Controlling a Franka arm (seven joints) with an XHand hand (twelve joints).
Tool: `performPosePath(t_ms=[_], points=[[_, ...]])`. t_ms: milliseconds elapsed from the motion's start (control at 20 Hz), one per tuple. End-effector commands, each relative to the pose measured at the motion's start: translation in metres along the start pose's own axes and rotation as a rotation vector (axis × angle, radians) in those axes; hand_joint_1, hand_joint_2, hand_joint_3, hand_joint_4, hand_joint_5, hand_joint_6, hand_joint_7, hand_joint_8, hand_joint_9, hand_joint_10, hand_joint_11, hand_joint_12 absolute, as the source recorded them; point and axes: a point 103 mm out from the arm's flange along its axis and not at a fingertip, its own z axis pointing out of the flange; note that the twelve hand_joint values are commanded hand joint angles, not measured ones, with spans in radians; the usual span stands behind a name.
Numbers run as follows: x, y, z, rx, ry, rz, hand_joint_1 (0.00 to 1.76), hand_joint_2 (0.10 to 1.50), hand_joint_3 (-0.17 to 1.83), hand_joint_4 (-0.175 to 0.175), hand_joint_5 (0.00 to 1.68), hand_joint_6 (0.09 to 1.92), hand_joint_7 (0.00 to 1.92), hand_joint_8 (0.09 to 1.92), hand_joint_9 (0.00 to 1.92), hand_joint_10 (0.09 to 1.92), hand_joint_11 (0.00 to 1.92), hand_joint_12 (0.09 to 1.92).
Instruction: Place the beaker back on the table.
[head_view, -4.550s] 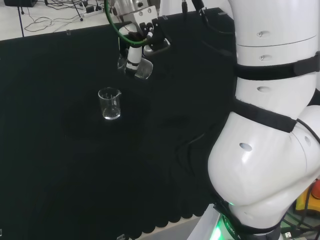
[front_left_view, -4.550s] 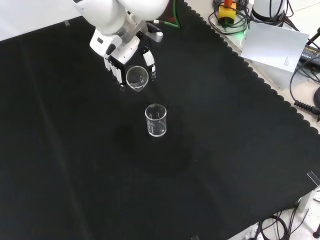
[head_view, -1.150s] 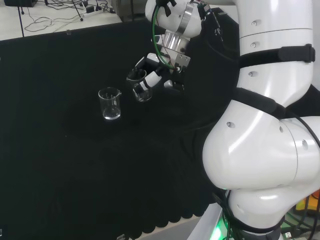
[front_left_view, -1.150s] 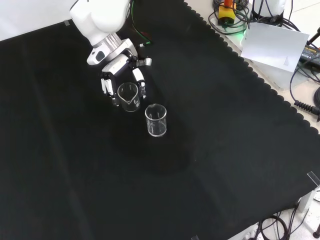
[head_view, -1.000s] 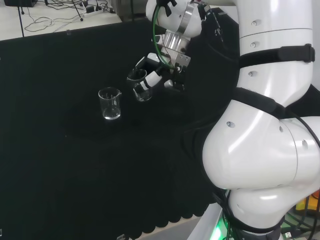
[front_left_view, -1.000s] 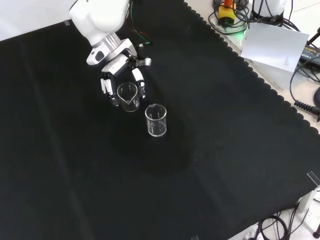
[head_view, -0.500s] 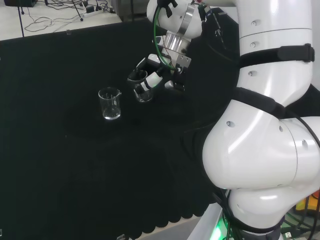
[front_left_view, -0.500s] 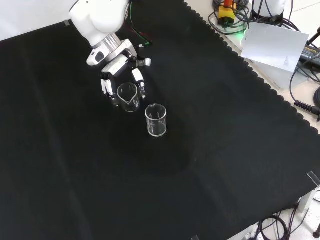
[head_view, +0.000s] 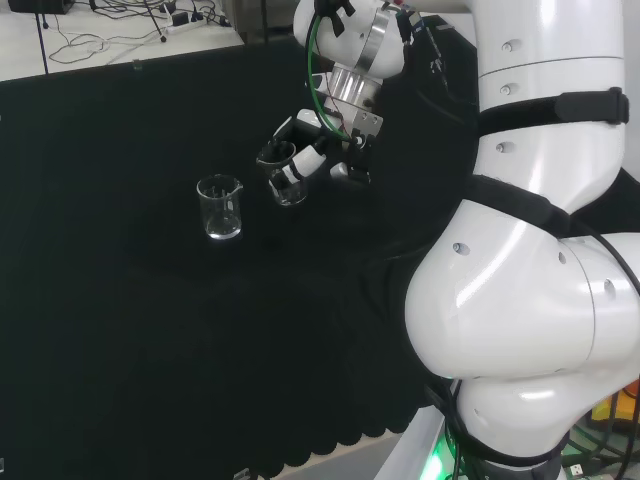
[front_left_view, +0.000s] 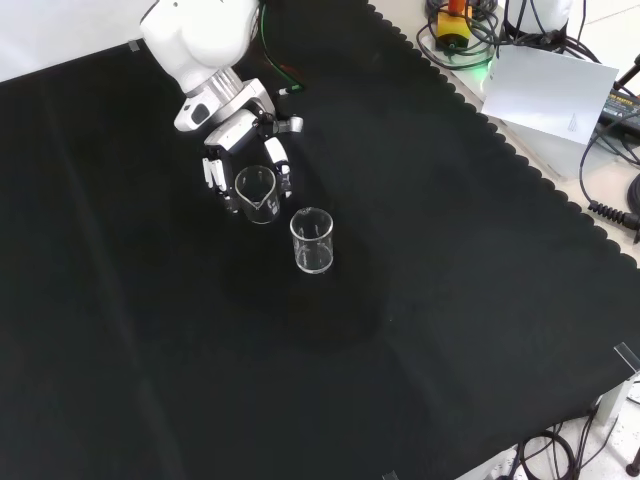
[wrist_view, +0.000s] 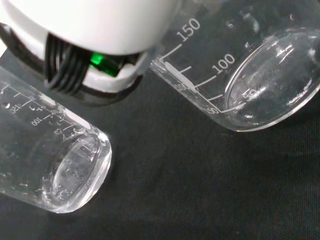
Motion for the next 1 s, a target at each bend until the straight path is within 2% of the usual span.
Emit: performPosePath(t_ms=[50, 200, 450, 550, 650, 800, 1000], points=[[-0.002, -0.001, 0.000, 0.003, -0.003, 0.003, 1.14, 0.65, 0.64, 0.124, 1.30, 0.61, 1.34, 0.41, 1.38, 0.11, 0.93, 1.01], [-0.005, -0.004, -0.001, 0.011, 0.011, 0.001, 1.14, 0.69, 0.57, 0.123, 1.29, 0.61, 1.25, 0.44, 1.34, 0.10, 0.89, 1.04], [-0.005, -0.006, -0.002, 0.032, -0.001, 0.005, 1.09, 0.87, 0.28, 0.167, 1.19, 0.69, 0.92, 0.56, 1.14, 0.09, 0.66, 1.19], [-0.005, -0.007, -0.002, 0.032, -0.021, 0.006, 1.07, 0.80, 0.29, 0.064, 1.01, 0.74, 0.79, 0.62, 1.05, 0.09, 0.54, 1.25], [-0.005, -0.008, -0.002, 0.033, -0.036, 0.007, 1.06, 0.69, 0.46, 0.013, 0.87, 0.80, 0.69, 0.65, 0.97, 0.09, 0.45, 1.28], [-0.004, -0.011, -0.003, 0.025, -0.049, 0.009, 1.05, 0.60, 0.60, -0.007, 0.75, 0.84, 0.59, 0.66, 0.88, 0.09, 0.36, 1.31], [-0.002, -0.013, -0.008, 0.014, -0.056, 0.016, 1.04, 0.58, 0.63, -0.014, 0.67, 0.83, 0.53, 0.66, 0.83, 0.09, 0.31, 1.32]])
